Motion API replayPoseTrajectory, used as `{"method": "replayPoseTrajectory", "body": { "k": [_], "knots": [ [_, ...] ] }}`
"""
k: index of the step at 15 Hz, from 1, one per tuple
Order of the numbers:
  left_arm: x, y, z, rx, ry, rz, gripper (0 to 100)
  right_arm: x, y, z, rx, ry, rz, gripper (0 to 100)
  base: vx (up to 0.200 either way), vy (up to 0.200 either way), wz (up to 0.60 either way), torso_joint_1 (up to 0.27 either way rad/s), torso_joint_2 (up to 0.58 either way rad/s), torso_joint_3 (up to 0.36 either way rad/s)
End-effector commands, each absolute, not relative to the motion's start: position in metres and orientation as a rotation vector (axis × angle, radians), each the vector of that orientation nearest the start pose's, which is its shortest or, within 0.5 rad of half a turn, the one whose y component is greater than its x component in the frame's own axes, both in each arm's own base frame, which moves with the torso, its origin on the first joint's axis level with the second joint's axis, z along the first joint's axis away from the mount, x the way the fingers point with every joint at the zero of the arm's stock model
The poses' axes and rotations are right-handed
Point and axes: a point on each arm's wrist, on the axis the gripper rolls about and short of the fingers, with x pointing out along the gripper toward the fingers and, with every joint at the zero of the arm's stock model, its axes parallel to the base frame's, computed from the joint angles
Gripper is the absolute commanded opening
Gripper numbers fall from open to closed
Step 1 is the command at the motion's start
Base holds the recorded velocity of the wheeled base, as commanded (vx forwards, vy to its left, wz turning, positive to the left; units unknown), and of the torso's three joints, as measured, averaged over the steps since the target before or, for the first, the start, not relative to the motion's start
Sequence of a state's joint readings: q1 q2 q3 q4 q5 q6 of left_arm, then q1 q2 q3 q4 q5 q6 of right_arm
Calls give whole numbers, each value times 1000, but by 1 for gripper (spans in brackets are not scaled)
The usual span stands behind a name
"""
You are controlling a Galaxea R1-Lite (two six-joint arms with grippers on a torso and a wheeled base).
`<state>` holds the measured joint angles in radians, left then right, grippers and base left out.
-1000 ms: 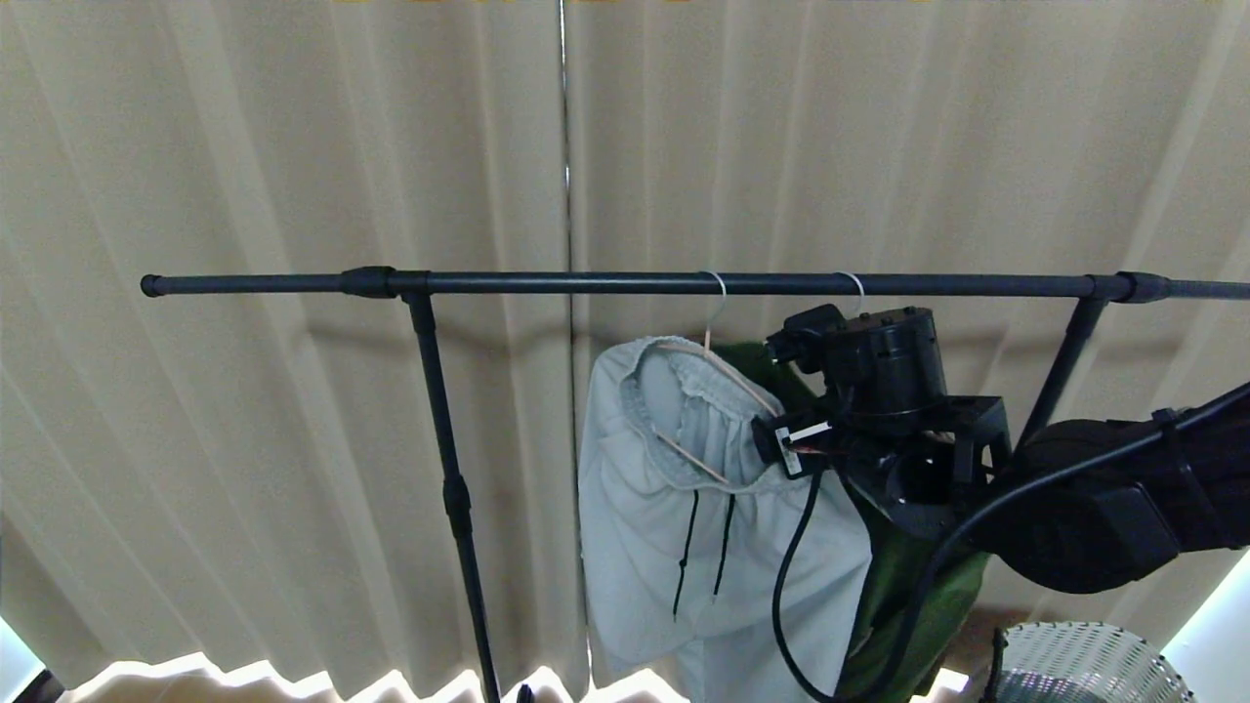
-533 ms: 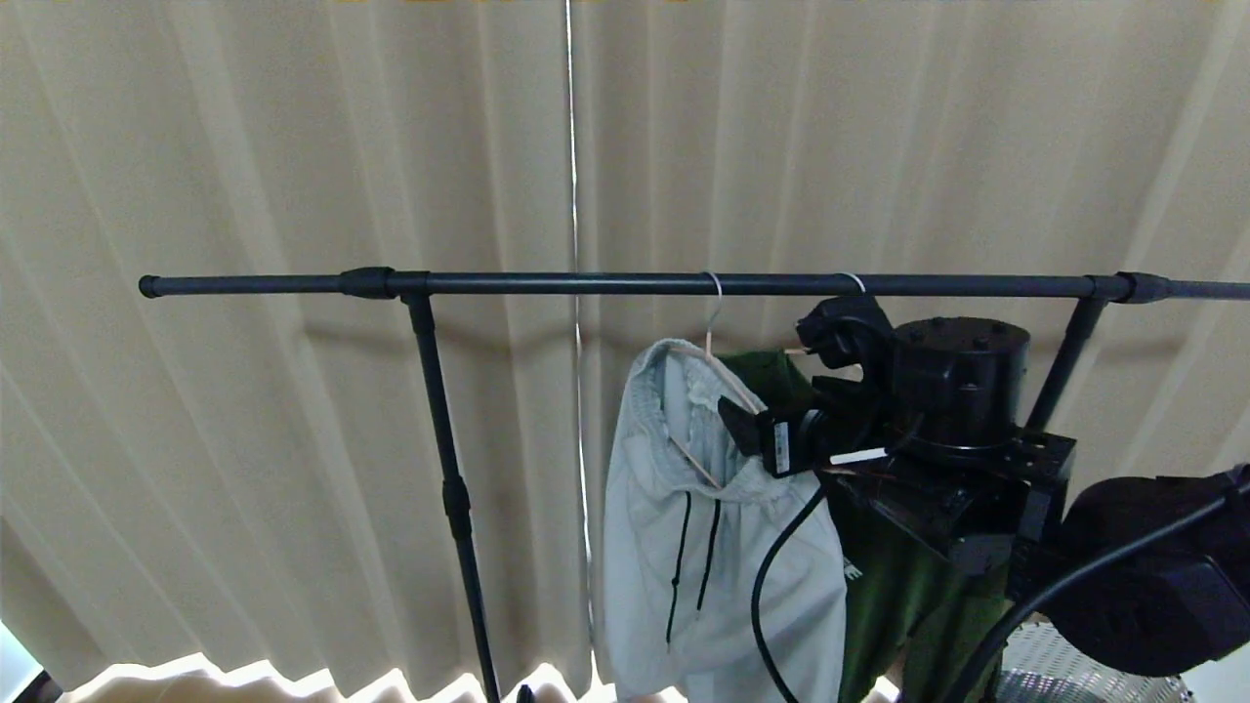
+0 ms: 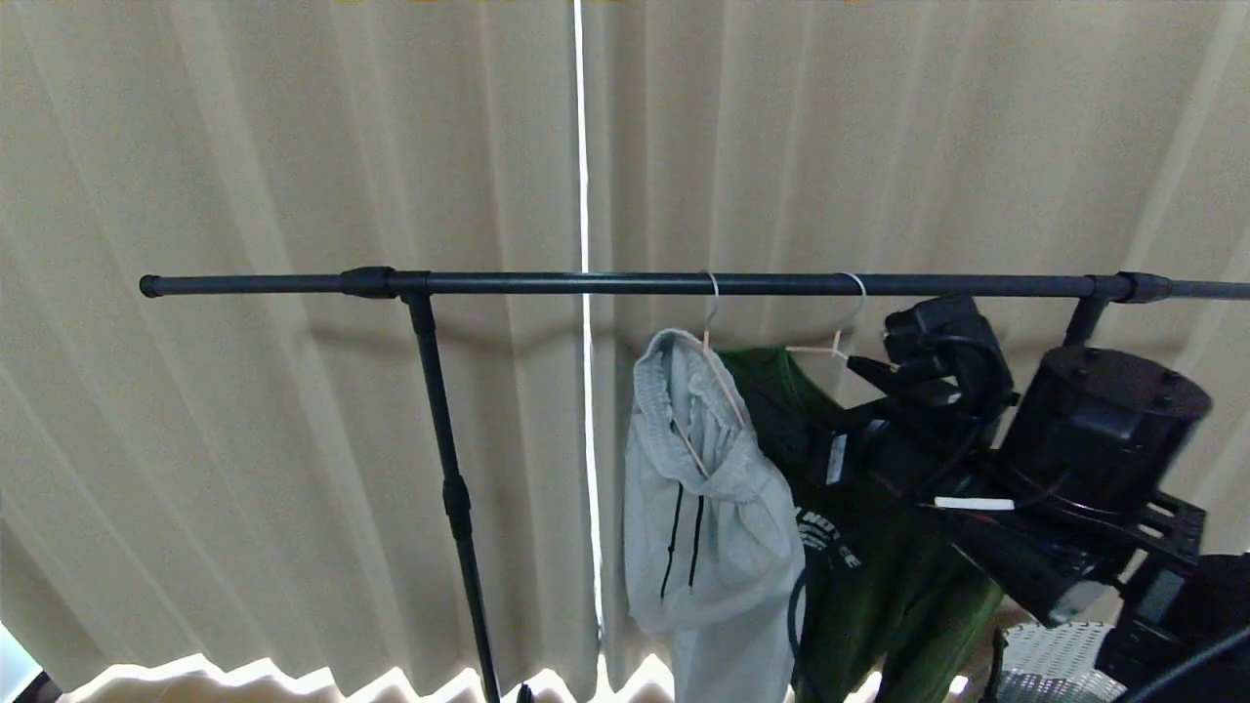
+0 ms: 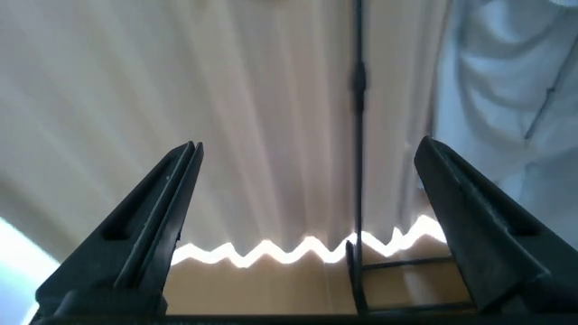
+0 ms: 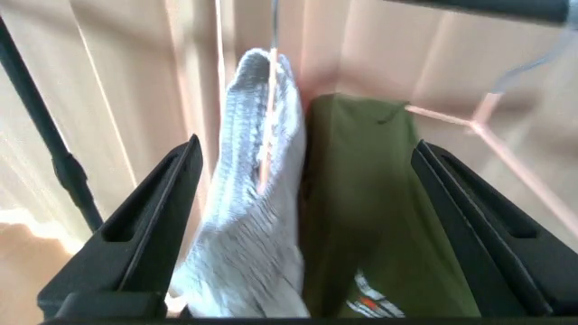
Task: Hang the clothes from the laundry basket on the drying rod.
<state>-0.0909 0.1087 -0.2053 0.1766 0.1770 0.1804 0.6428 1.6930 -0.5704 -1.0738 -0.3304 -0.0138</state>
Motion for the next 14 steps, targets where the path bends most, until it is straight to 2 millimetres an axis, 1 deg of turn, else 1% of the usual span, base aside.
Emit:
{"method": "replayPoseTrajectory", "body": {
  "k": [1, 2, 3, 4, 5, 7, 8, 9, 10, 11, 12, 13, 14],
  "knots": [
    [-33, 4, 120, 183, 65, 190, 100, 169, 110, 204, -36, -112, 279, 100, 0, 0, 0, 0, 0, 0],
    [-35, 3, 117, 177, 57, 226, 100, 150, 89, 206, -44, -145, 242, 100, 0, 0, 0, 0, 0, 0],
    [-34, 3, 114, 170, 61, 229, 100, 136, 73, 202, -55, -155, 201, 100, 0, 0, 0, 0, 0, 0],
    [-33, 3, 113, 158, 59, 231, 100, 128, 63, 199, -60, -150, 173, 100, 0, 0, 0, 0, 0, 0],
    [-33, 3, 110, 109, 58, 221, 100, 105, 40, 184, -83, -104, 95, 100, 0, 0, 0, 0, 0, 0],
    [-33, 4, 89, 120, 59, 150, 100, 74, 22, 169, -108, -44, 57, 100, 0, 0, 0, 0, 0, 0],
    [-31, 3, 85, 135, 61, 136, 100, 53, 13, 160, -123, -1, 43, 100, 0, 0, 0, 0, 0, 0],
    [-30, 3, 86, 153, 48, 130, 100, 36, 6, 151, -139, 36, 42, 100, 0, 0, 0, 0, 0, 0],
    [-30, 3, 85, 169, 51, 108, 100, 17, -2, 139, -162, 99, 31, 100, 0, 0, 0, 0, 0, 0],
    [-29, 2, 85, 166, 47, 64, 100, -4, -10, 125, -190, 171, -20, 100, 0, 0, 0, 0, 0, 0],
    [-29, 1, 83, 162, 47, 50, 100, -23, -16, 116, -208, 232, -50, 100, 0, 0, 0, 0, 0, 0],
    [-28, 1, 83, 160, 39, 48, 100, -38, -20, 108, -213, 264, -69, 100, 0, 0, 0, 0, 0, 0],
    [-28, 1, 83, 151, 31, 47, 100, -45, -22, 101, -203, 255, -80, 100, 0, 0, 0, 0, 0, 0]
  ]
}}
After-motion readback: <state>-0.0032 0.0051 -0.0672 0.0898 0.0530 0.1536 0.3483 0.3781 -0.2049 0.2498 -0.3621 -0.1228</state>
